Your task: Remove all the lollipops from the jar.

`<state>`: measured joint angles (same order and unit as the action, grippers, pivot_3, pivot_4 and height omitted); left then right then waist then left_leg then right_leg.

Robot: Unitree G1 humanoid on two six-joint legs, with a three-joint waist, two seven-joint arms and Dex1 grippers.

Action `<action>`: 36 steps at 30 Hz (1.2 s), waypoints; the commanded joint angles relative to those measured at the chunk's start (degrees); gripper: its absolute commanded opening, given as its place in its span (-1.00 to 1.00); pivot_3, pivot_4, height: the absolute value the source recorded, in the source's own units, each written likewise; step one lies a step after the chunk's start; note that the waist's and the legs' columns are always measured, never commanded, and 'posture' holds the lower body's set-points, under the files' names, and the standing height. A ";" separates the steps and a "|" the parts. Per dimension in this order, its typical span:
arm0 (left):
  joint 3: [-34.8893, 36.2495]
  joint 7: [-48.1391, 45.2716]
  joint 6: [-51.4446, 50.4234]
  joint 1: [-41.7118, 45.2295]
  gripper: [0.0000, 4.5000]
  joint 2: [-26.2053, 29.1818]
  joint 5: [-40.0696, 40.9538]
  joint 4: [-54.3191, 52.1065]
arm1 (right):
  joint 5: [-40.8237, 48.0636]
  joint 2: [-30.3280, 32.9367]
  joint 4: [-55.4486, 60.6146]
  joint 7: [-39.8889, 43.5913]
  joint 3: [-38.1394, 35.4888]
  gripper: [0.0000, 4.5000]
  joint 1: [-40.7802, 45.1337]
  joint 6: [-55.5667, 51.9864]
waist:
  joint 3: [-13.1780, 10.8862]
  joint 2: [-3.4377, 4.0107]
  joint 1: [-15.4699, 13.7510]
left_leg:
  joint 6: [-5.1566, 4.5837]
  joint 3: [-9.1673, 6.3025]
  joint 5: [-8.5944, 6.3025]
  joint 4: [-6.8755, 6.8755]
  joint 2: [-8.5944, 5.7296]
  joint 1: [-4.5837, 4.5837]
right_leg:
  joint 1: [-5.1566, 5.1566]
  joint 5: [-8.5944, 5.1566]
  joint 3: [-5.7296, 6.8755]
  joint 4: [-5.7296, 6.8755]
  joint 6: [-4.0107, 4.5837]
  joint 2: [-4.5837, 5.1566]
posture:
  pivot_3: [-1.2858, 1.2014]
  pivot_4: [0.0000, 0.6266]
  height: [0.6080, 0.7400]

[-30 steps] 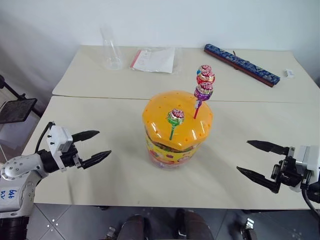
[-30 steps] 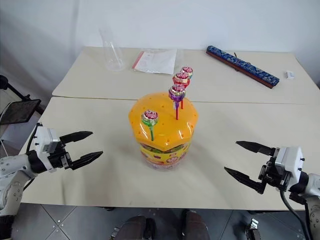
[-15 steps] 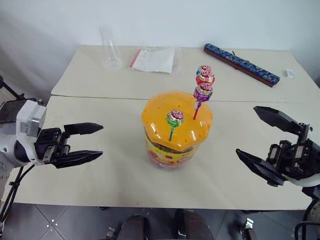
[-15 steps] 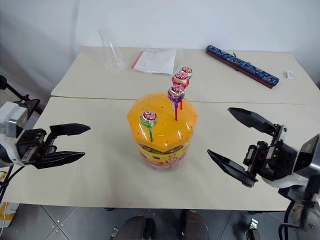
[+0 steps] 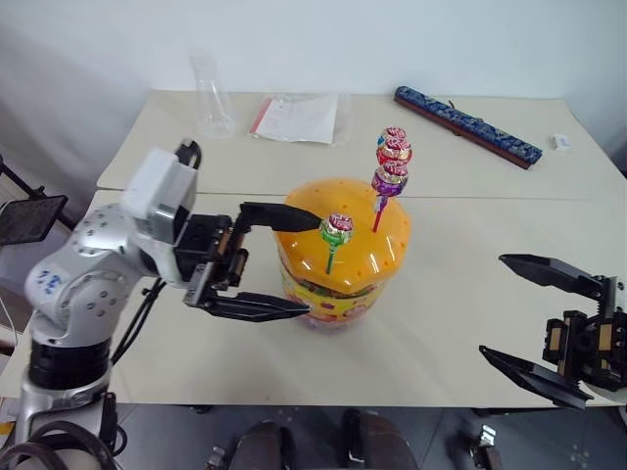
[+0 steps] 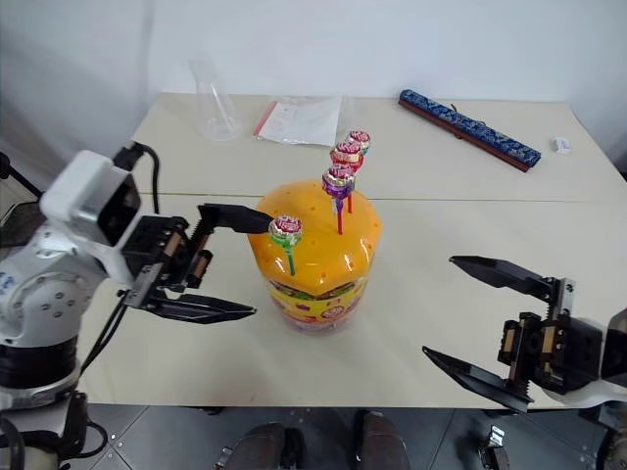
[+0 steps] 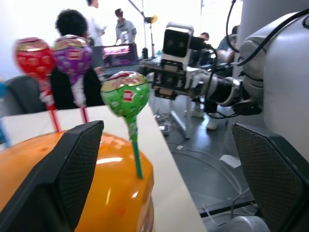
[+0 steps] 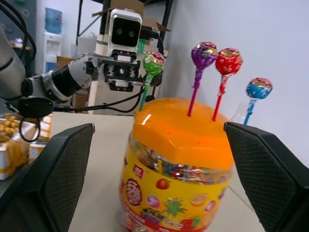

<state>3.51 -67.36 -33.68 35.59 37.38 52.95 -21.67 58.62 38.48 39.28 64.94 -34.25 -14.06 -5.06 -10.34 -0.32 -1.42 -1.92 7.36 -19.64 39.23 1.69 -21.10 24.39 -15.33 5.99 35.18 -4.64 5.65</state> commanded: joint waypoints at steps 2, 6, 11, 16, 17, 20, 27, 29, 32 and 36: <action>-2.18 -2.40 2.64 1.68 1.00 -0.83 -3.44 2.36 | -0.66 -1.16 2.21 -1.12 -1.70 0.99 -1.22 1.56 | 0.00 0.00 -0.02 | 0.00 0.02 0.00 0.00 -0.01 0.00 | 0.00 0.00 0.00 -0.01 0.00 -0.01 | 0.03 -0.52 1.00; -4.50 -2.43 1.87 4.27 0.74 -2.73 -4.52 4.34 | -2.25 -3.16 4.75 -2.60 -2.52 1.00 -5.23 2.65 | 0.00 -0.01 -0.44 | -0.01 -0.07 0.00 0.07 -0.04 -0.07 | -0.03 0.00 -0.01 -0.06 0.00 0.01 | 0.03 -0.52 1.00; -5.85 -3.57 1.72 5.56 0.05 -2.25 -6.94 6.37 | -5.14 -5.10 4.90 -3.08 -2.83 1.00 -8.75 4.68 | 0.02 -0.01 -0.19 | -0.01 -0.05 0.00 0.07 -0.03 -0.05 | -0.04 0.00 -0.03 -0.06 0.00 -0.01 | 0.03 -0.52 1.00; -5.81 -3.14 1.48 5.72 -0.64 -2.86 -7.24 6.30 | -5.62 -5.92 5.33 -5.19 -1.69 1.00 -8.41 5.39 | 0.02 -0.01 -0.10 | -0.01 -0.05 0.01 0.10 -0.02 -0.01 | -0.05 0.00 -0.07 0.01 0.00 -0.01 | 0.03 -0.52 1.00; -5.10 -2.32 0.53 5.71 -0.78 -3.42 -5.79 6.13 | -5.00 -6.32 5.55 -6.81 -0.99 1.00 -7.45 5.16 | 0.02 -0.01 -0.10 | -0.01 -0.07 0.01 0.12 -0.02 -0.02 | -0.05 0.00 -0.08 0.01 0.01 -0.01 | 0.03 -0.52 1.00; -0.68 3.68 -5.02 6.96 -0.97 -6.18 2.68 6.57 | -4.31 -6.30 5.75 -9.20 1.02 1.00 -5.02 4.34 | 0.02 -0.01 -0.09 | -0.01 -0.09 0.01 0.16 -0.02 -0.05 | -0.05 0.00 -0.12 0.02 0.00 0.01 | 0.03 -0.52 1.00; 10.84 18.15 -22.22 11.51 -0.97 -4.87 26.12 15.74 | -2.33 -4.44 6.15 -8.06 5.57 1.00 -2.60 2.47 | 0.00 -0.03 0.03 | -0.01 -0.36 0.00 0.36 0.04 -0.12 | -0.05 -0.01 -0.06 0.30 0.00 0.07 | 0.03 -0.52 1.00; 13.73 20.95 -23.10 10.68 -0.97 -3.18 25.86 19.65 | -3.43 -3.46 5.76 -6.17 8.00 1.00 -0.42 2.66 | 0.00 -0.03 0.08 | -0.01 -0.38 0.00 0.37 0.03 -0.12 | -0.05 -0.01 -0.05 0.31 0.00 0.10 | 0.03 -0.52 1.00; 11.85 17.64 -19.78 4.97 -0.97 4.48 13.61 20.19 | -3.99 -1.44 4.84 -1.88 10.20 1.00 1.47 2.79 | 0.01 -0.01 0.34 | -0.01 -0.34 0.00 0.37 0.00 -0.09 | -0.06 -0.01 -0.06 0.30 -0.01 0.07 | 0.03 -0.52 1.00; 9.89 20.39 -15.81 -10.83 -0.97 16.37 -2.73 19.89 | -6.45 1.07 -1.07 4.16 14.42 1.00 5.32 2.59 | 0.01 -0.04 1.13 | 0.11 -0.23 -0.05 0.16 0.06 0.03 | 0.02 -0.14 -0.02 0.34 0.10 -0.08 | 0.03 -0.52 1.00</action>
<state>13.02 -47.77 -50.91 27.41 51.44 55.40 -0.34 53.05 38.92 39.69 66.67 -20.57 -9.25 -2.77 -10.34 -0.36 -0.29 -1.80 7.14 -19.68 39.38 1.76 -21.10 24.43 -15.48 5.96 35.50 -4.52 5.58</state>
